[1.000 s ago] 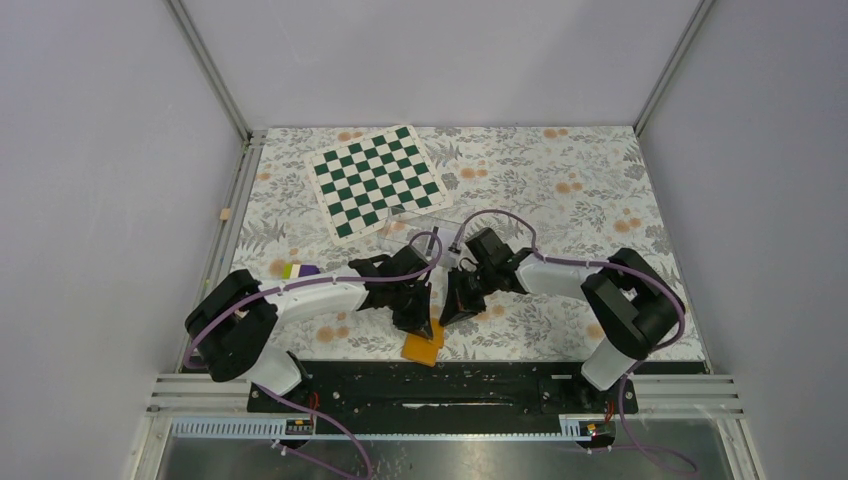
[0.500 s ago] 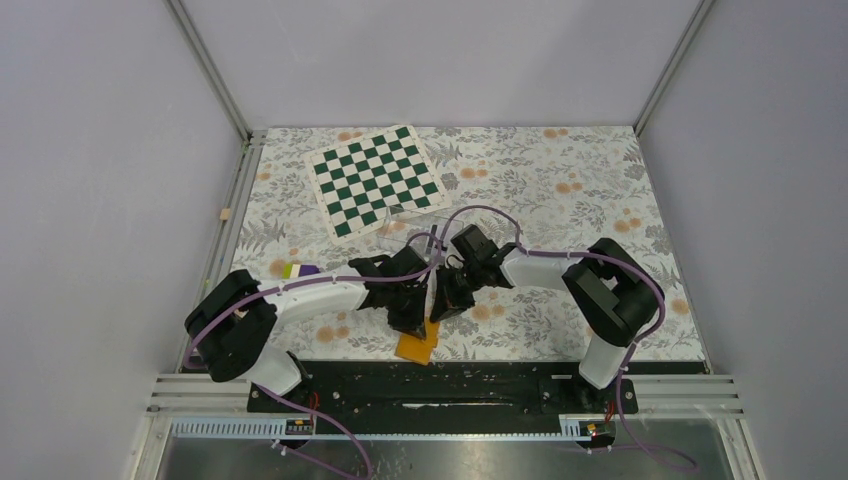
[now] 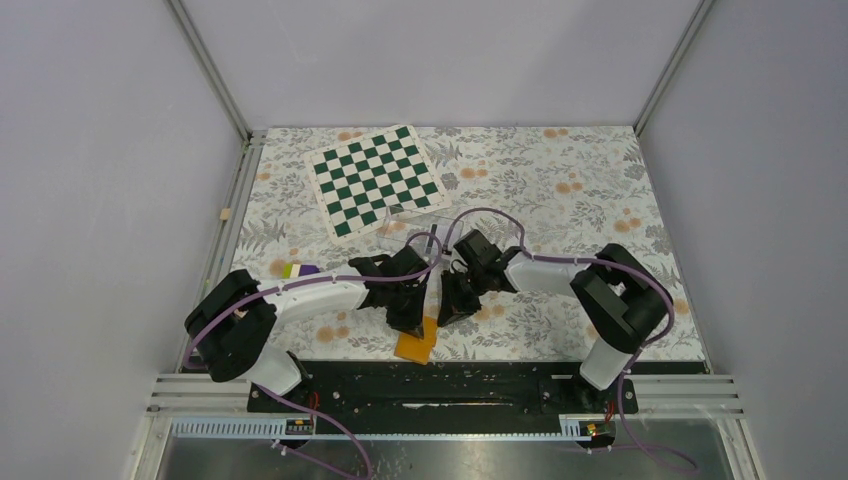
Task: Put the credit cards into the card holder
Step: Close the card holder at the center of the board.
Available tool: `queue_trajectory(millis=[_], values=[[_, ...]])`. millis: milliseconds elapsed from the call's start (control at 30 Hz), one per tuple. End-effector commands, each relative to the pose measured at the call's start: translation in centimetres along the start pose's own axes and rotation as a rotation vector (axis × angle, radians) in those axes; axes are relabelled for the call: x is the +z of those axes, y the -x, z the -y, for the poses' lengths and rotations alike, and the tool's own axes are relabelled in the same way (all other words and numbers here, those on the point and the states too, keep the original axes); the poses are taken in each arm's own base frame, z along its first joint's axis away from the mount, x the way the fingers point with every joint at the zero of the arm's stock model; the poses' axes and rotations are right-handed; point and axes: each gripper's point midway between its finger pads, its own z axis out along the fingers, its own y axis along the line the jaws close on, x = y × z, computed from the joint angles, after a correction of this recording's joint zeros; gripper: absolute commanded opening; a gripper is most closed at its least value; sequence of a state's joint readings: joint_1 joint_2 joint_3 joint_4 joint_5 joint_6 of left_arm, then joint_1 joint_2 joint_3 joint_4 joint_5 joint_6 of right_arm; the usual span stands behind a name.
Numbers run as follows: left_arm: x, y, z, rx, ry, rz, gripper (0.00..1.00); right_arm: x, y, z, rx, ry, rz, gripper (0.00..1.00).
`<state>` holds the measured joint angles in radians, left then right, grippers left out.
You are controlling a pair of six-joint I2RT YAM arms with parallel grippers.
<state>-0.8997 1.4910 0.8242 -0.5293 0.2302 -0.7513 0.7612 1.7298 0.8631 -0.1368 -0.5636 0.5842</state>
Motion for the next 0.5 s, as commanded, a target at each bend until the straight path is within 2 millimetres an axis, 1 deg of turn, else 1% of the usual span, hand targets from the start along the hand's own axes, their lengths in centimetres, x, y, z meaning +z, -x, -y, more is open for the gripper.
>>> queue_trajectory(millis=[0, 67, 167, 233, 333, 367, 467], values=[[-1.3, 1.6, 1.6, 0.029, -0.054, 0.069, 0.02, -2.2, -0.1, -1.3, -0.034, 0.02, 0.085, 0.17], [-1.2, 1.6, 1.7, 0.028, -0.059, 0.071, 0.02, -2.7, 0.2, -2.0, -0.055, 0.051, 0.124, 0.23], [-1.2, 1.6, 1.7, 0.023, -0.068, 0.075, 0.02, -3.1, 0.4, -2.4, -0.077, 0.084, 0.163, 0.23], [-1.1, 1.5, 1.7, 0.021, -0.07, 0.074, 0.02, -3.0, 0.6, -2.7, -0.091, 0.11, 0.186, 0.18], [-1.0, 1.4, 1.7, 0.017, -0.074, 0.074, 0.01, -2.6, 0.9, -2.6, -0.102, 0.125, 0.206, 0.03], [-1.0, 1.4, 1.7, 0.015, -0.077, 0.074, 0.01, -2.4, 1.0, -2.4, -0.102, 0.121, 0.209, 0.0], [-1.0, 1.4, 1.7, 0.014, -0.078, 0.072, 0.02, -2.0, 1.6, -2.5, -0.101, 0.121, 0.221, 0.0]])
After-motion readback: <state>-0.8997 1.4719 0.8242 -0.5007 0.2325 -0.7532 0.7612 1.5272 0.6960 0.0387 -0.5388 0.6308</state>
